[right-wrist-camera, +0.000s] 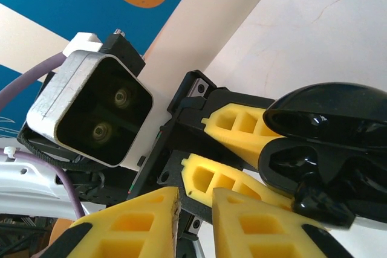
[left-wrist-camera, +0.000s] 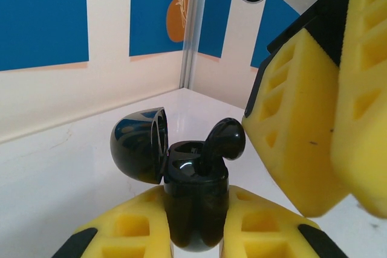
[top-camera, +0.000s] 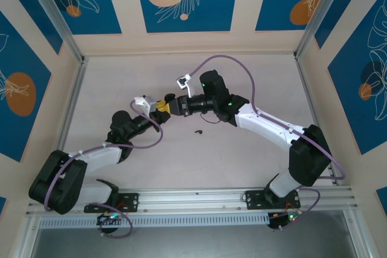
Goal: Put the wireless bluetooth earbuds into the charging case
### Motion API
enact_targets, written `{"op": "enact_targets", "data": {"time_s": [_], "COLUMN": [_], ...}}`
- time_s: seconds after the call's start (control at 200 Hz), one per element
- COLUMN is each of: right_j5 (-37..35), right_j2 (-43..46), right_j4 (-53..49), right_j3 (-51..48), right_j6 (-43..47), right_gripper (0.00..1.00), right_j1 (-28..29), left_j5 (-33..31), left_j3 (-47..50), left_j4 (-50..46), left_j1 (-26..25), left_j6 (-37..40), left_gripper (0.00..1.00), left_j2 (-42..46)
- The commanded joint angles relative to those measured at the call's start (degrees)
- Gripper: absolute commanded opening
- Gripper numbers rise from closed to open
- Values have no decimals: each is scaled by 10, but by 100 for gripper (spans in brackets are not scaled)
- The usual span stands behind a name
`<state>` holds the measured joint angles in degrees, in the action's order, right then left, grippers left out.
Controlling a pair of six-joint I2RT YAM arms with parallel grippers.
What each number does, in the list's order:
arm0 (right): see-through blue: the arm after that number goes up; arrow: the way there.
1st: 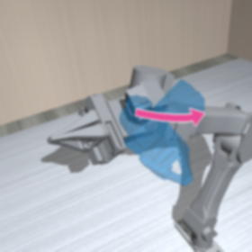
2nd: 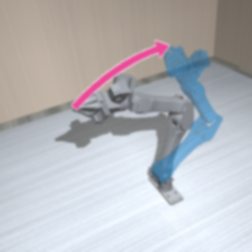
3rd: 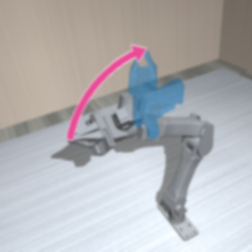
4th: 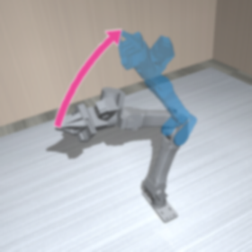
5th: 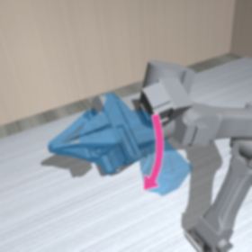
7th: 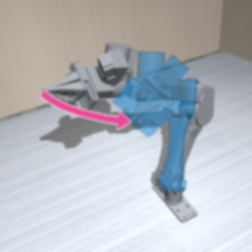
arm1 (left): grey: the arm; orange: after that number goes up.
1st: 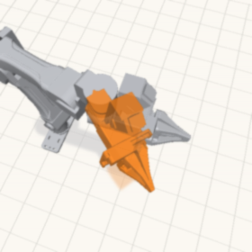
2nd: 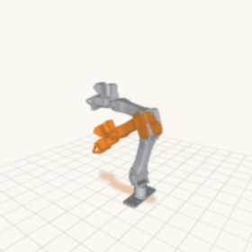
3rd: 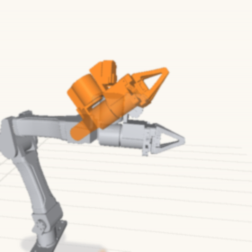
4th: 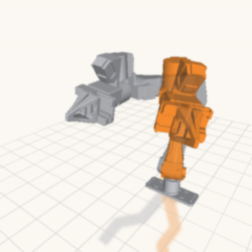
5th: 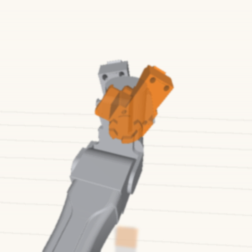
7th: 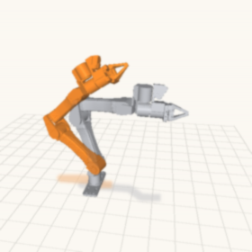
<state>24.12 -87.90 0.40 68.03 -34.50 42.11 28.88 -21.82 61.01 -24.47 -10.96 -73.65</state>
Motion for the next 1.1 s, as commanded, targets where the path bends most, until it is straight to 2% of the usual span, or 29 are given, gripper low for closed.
{"op": "enact_targets", "data": {"time_s": [0.0, 0.35, 0.655, 0.735, 0.84, 1.095], "right_j5": [15, 28, 5, -5, -4, 18], "right_j2": [6, 38, 64, 63, 56, 28], "right_j4": [1, -3, -28, -52, -61, -62], "right_j3": [15, 13, -5, -1, 4, 15], "right_j6": [16, 35, 34, 39, 41, 40], "right_gripper": [24, 29, 30, 36, 39, 38], "right_j1": [-3, -14, -45, -53, -60, -58], "left_j5": [14, 18, 25, 29, 34, 35], "left_j3": [-12, -12, -11, -11, -11, -11], "left_j4": [20, 19, 27, 33, 38, 47], "left_j1": [-7, -7, -7, -7, -8, -7], "left_j6": [5, 3, -1, -3, -7, -12], "left_gripper": [0, 0, 0, 0, 0, 0], "left_j2": [5, 4, 3, 2, 0, -4]}}
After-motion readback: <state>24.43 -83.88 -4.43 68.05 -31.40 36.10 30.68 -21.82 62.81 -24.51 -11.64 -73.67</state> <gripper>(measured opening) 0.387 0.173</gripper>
